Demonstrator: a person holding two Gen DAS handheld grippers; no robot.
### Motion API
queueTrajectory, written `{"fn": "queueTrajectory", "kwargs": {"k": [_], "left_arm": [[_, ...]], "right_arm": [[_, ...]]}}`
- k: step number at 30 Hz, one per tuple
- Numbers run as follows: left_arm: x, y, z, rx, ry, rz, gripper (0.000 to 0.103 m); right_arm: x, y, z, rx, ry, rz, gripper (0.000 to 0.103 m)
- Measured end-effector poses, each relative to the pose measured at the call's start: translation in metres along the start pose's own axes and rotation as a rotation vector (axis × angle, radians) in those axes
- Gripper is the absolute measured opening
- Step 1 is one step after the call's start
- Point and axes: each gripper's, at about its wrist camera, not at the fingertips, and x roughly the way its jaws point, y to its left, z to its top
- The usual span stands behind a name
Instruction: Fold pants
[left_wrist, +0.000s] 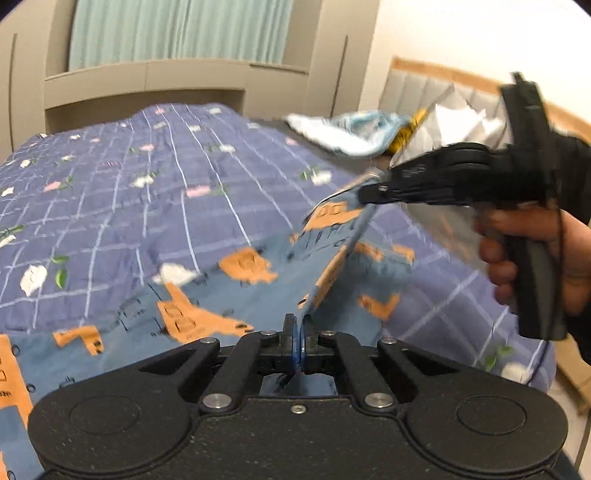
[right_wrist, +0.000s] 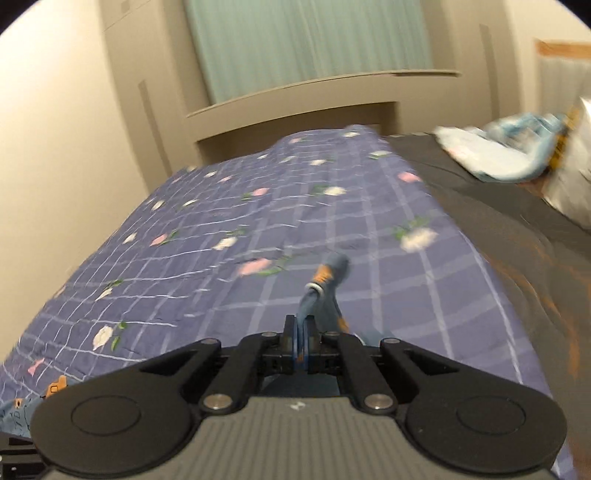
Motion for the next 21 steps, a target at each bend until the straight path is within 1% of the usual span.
{"fn": "queueTrajectory", "kwargs": {"k": [3, 7, 9, 10, 11, 12, 13, 14, 15, 16, 17, 18, 20, 21], "left_arm": [[0.009, -0.001, -0.005, 0.005, 0.053, -0.001, 0.001], [0.02, 0.002, -0.008, -0.012, 0.114, -0.026, 0.005], [0.021, 0.003, -0.005, -0.016, 0.128, -0.052, 0.013], [0.023, 0.006, -0.002, -0.021, 0.13, -0.07, 0.02], [0.023, 0.006, 0.001, -0.026, 0.129, -0.084, 0.029], [0.023, 0.006, 0.003, -0.024, 0.128, -0.096, 0.034], [0.024, 0.006, 0.007, -0.019, 0.123, -0.103, 0.041], [0.027, 0.004, 0.012, -0.01, 0.116, -0.107, 0.05], [0.031, 0.003, 0.019, 0.001, 0.109, -0.107, 0.056], [0.035, 0.0, 0.027, 0.009, 0.101, -0.101, 0.067], [0.042, 0.0, 0.036, 0.017, 0.089, -0.091, 0.071], [0.049, -0.002, 0.045, 0.025, 0.085, -0.086, 0.071], [0.069, -0.004, 0.065, 0.042, 0.079, -0.083, 0.071], [0.081, -0.004, 0.075, 0.044, 0.075, -0.086, 0.071]], "right_arm": [[-0.005, -0.022, -0.025, 0.078, 0.017, -0.012, 0.003], [-0.001, -0.046, -0.052, 0.169, 0.046, -0.008, 0.003], [-0.003, -0.055, -0.061, 0.186, 0.044, 0.002, 0.003], [-0.004, -0.057, -0.063, 0.183, 0.036, 0.007, 0.003], [-0.006, -0.058, -0.065, 0.177, 0.026, 0.012, 0.004], [-0.007, -0.058, -0.068, 0.172, 0.021, 0.014, 0.004], [-0.007, -0.058, -0.069, 0.164, 0.017, 0.016, 0.006], [-0.01, -0.06, -0.071, 0.156, 0.01, 0.015, 0.009], [-0.011, -0.06, -0.072, 0.15, 0.001, 0.015, 0.011], [-0.011, -0.061, -0.073, 0.148, -0.007, 0.018, 0.014], [-0.012, -0.064, -0.073, 0.152, -0.013, 0.02, 0.021], [-0.013, -0.062, -0.073, 0.159, -0.022, 0.019, 0.025], [-0.014, -0.066, -0.073, 0.18, -0.043, 0.021, 0.041], [-0.013, -0.07, -0.074, 0.198, -0.048, 0.027, 0.043]]}}
